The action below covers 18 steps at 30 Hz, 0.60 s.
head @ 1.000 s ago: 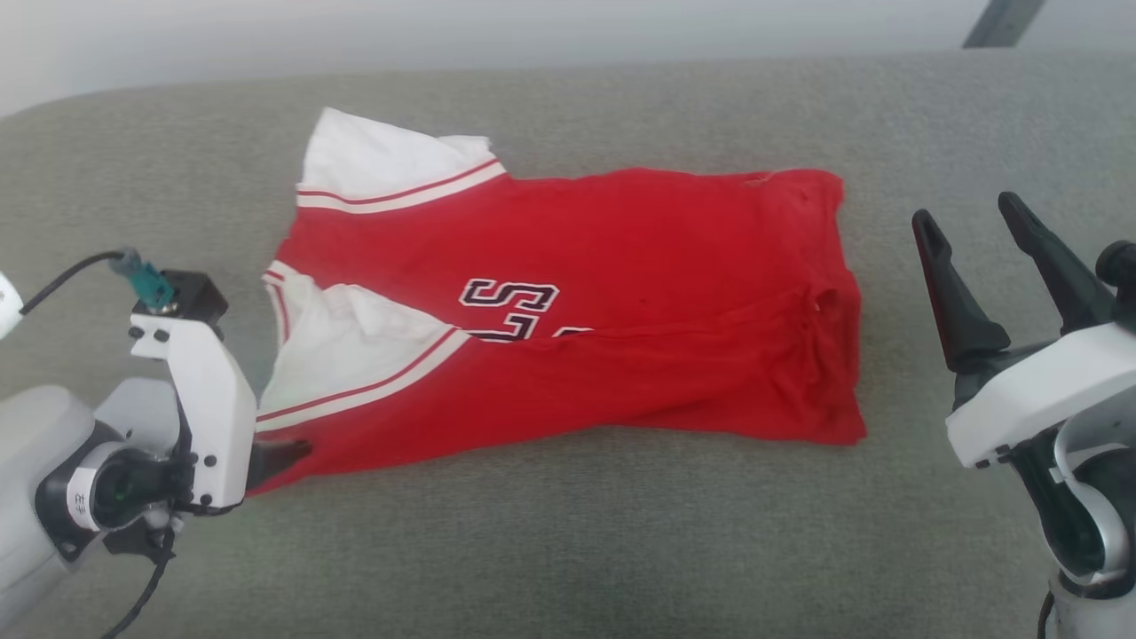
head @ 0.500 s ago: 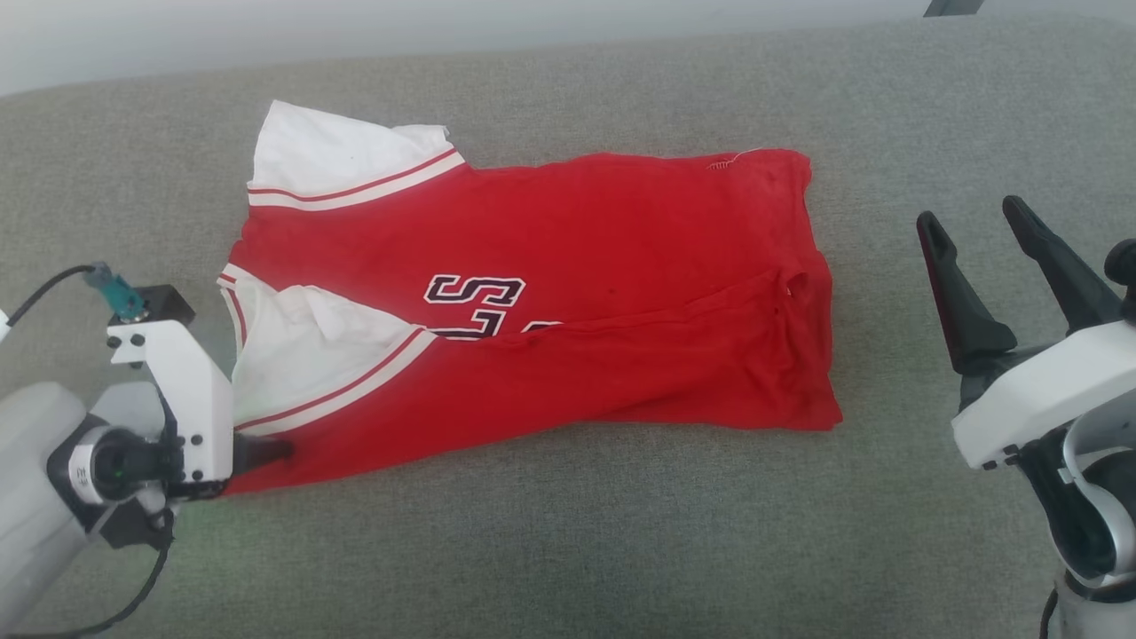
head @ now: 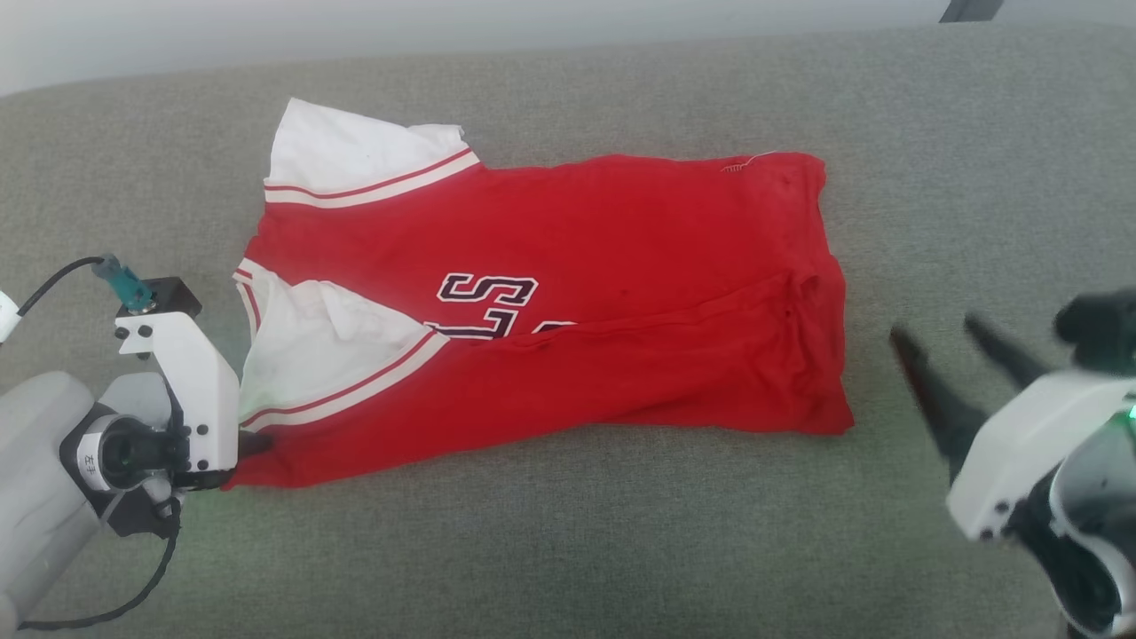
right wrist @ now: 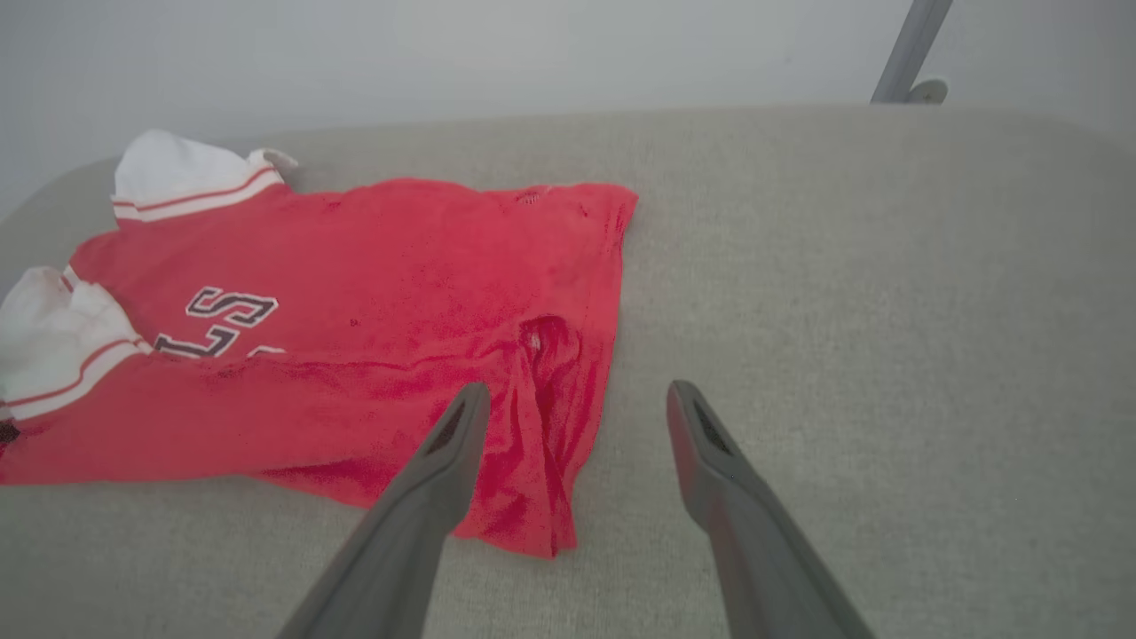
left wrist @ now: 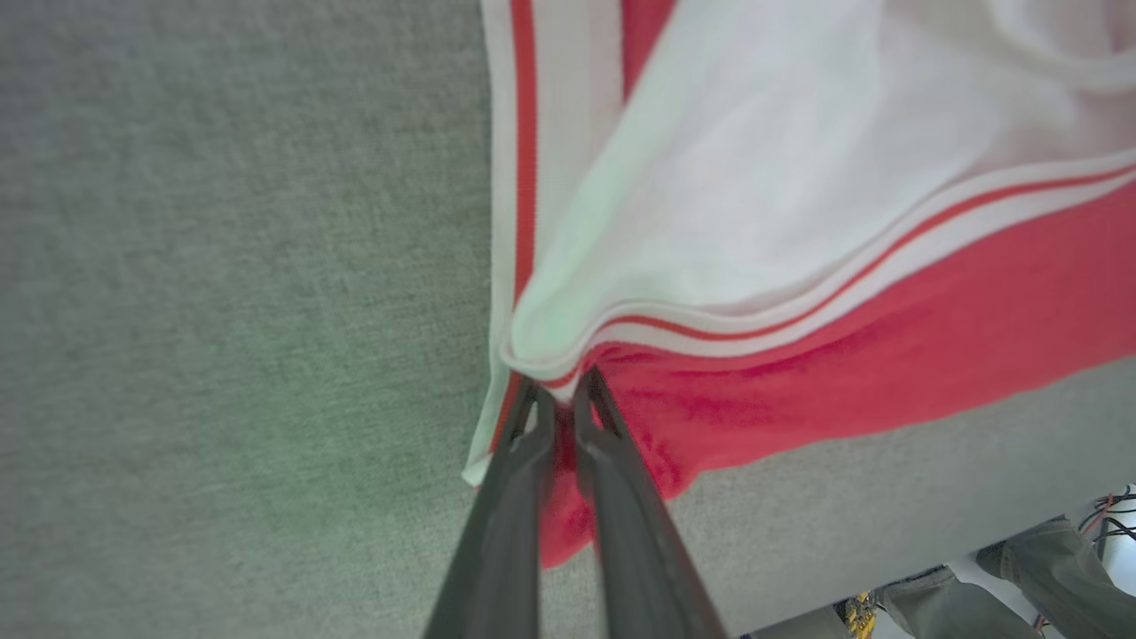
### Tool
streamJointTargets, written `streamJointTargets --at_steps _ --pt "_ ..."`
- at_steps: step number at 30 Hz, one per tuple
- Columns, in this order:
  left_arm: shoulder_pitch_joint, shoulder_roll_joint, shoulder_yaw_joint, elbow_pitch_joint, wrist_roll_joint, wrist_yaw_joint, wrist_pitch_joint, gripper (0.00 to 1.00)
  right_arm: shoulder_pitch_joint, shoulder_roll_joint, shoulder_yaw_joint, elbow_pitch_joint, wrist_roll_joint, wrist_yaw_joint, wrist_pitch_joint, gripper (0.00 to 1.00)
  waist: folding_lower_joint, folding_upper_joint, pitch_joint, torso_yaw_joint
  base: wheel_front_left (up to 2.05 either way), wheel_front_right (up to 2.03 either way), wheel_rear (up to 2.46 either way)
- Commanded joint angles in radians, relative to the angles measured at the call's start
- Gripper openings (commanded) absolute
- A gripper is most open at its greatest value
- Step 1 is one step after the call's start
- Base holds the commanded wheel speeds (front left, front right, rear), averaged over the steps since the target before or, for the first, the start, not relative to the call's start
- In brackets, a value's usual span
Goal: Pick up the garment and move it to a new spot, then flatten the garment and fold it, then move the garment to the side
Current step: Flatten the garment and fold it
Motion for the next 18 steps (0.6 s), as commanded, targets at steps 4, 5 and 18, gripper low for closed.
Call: streamJointTargets --at_steps 4,5,18 --pt "0.031 -0.018 -0.012 -0.017 0.022 -0.023 -0.025 0.00 0.050 0.023 -0.019 0.000 0.030 0.000 0.132 1.00 0.0000 0.0000 0.016 0.012 0.00 0.00 0.00" --pt "0.033 -0.021 -0.011 -0.021 0.020 -0.027 -0.030 0.00 0.047 0.027 -0.027 0.005 0.033 0.000 0.147 1.00 0.0000 0.0000 0.020 0.015 0.00 0.00 0.00" --pt "0.025 -0.060 -0.023 -0.041 0.043 -0.050 -0.054 0.00 -0.061 0.027 -0.014 0.172 -0.031 0.000 0.317 1.00 0.0000 0.0000 0.059 0.066 0.00 0.00 0.00"
